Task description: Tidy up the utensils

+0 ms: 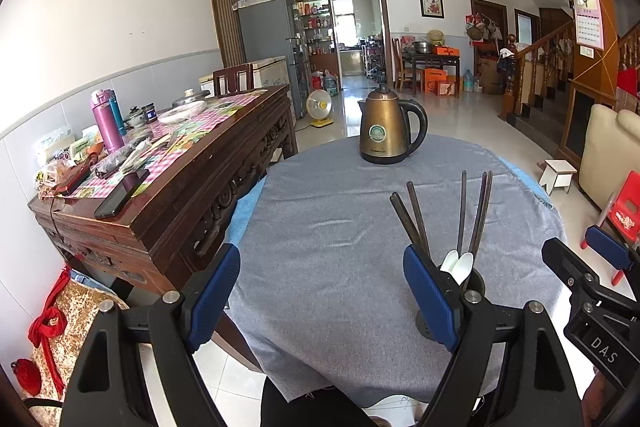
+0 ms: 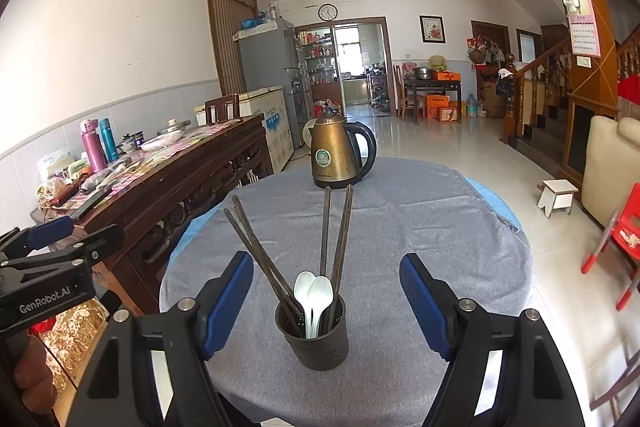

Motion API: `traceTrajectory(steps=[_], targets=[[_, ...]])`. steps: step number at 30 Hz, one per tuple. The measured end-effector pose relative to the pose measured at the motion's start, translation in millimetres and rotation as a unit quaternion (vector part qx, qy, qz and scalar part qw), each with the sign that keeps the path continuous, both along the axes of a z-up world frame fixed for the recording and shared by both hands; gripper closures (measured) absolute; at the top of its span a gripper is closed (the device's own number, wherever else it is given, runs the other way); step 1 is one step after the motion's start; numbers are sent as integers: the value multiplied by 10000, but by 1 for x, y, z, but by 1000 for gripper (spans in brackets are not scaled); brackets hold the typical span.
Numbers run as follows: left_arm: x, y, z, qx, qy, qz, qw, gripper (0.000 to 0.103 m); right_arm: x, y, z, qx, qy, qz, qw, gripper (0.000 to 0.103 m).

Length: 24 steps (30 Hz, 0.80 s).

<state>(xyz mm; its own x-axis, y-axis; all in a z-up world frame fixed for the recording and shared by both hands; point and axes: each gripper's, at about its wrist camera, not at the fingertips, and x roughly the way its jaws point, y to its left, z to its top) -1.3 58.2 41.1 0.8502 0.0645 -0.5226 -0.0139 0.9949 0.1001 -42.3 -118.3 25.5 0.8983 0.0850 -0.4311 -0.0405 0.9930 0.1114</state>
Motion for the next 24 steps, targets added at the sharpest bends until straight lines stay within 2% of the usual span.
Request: traceTrajectory(steps=[24], targets=[[-2, 5, -5, -102, 50, 22, 9999, 19, 2, 4, -2, -27, 48, 43, 10000, 24]])
